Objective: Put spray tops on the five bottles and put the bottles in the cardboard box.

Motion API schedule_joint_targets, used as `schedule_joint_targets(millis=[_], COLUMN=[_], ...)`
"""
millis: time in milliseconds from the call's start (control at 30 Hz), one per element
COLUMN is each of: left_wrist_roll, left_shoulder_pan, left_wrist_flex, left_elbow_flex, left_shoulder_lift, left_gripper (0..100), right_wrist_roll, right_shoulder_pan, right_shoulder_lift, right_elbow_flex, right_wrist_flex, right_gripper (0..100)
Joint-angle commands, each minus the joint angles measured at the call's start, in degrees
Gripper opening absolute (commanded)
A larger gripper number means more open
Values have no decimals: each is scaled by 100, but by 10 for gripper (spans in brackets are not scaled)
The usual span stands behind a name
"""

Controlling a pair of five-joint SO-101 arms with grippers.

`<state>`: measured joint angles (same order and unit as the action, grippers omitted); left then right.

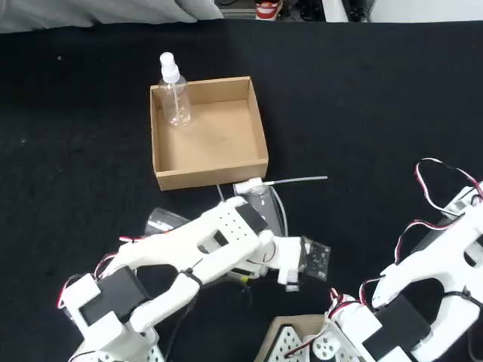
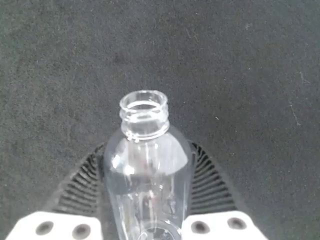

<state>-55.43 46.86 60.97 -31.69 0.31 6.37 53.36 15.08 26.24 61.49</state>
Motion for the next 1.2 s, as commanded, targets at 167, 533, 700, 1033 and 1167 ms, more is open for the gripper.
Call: schedule_joint_targets(millis=[167,533,700,1033,1167], left_wrist_roll=[18,519,826,835,809], left_shoulder_pan=[-734,-1253,-1446,-1209,-1059], left_wrist_flex=[519,607,598,554,273], left_elbow_flex=[752,1059,1226,1305,1270], left_shoulder_lift=[-105,-105,-105,-97,-62], left_gripper=[87,212,274,256,256], right_wrist_roll=[9,9,62,158,167], right_shoulder_pan=[149,114,132,105,105], right_shoulder_lift=[13,13,13,13,13], right_elbow_flex=[-356,-242,-242,-233,-233], right_wrist_flex=[26,-18,-18,-18,-18], right_gripper=[15,15,15,15,15])
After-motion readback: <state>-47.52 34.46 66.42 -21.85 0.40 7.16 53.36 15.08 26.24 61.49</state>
